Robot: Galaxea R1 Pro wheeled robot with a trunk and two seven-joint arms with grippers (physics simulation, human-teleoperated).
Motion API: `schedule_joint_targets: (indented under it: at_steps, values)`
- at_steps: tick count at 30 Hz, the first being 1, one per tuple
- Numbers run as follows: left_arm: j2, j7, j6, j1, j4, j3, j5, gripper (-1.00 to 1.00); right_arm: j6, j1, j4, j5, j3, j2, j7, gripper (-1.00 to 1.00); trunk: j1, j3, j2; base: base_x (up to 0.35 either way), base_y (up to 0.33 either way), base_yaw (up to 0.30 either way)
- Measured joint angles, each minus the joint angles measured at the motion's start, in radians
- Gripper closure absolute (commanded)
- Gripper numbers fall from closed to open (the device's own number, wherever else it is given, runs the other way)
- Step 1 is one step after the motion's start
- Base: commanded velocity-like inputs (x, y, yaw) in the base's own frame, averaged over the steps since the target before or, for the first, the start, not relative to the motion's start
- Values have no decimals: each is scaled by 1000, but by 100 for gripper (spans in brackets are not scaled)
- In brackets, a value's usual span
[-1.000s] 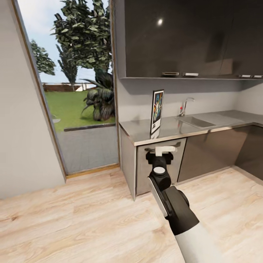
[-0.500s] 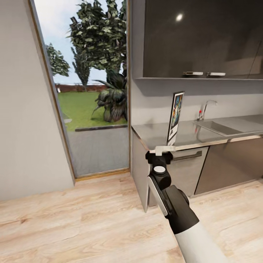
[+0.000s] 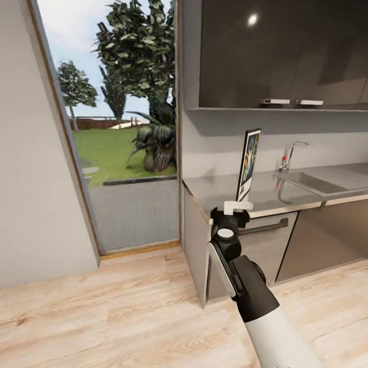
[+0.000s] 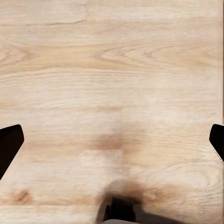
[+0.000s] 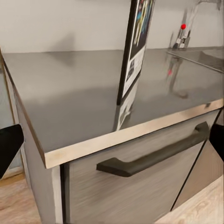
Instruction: Pick up the poster from the kitchen countertop and hang it on one of the wall nails in the kitchen.
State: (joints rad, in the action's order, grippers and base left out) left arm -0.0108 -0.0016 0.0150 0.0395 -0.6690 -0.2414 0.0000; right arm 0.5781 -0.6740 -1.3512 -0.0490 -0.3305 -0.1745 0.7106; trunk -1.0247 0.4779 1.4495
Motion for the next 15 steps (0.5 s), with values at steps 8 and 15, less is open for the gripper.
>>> schedule_joint_targets:
  at_steps: [8,15]
  values:
    - [0,0,-1,0,0,0,0,-100,1,-3,0,-2,58,1,4,-100,0,0,0,211,-209,0]
    - [0,1,0,0,0,0,0,-100,1,-3,3,-4,70,1,3,-100,0,0,0,77,-64,0]
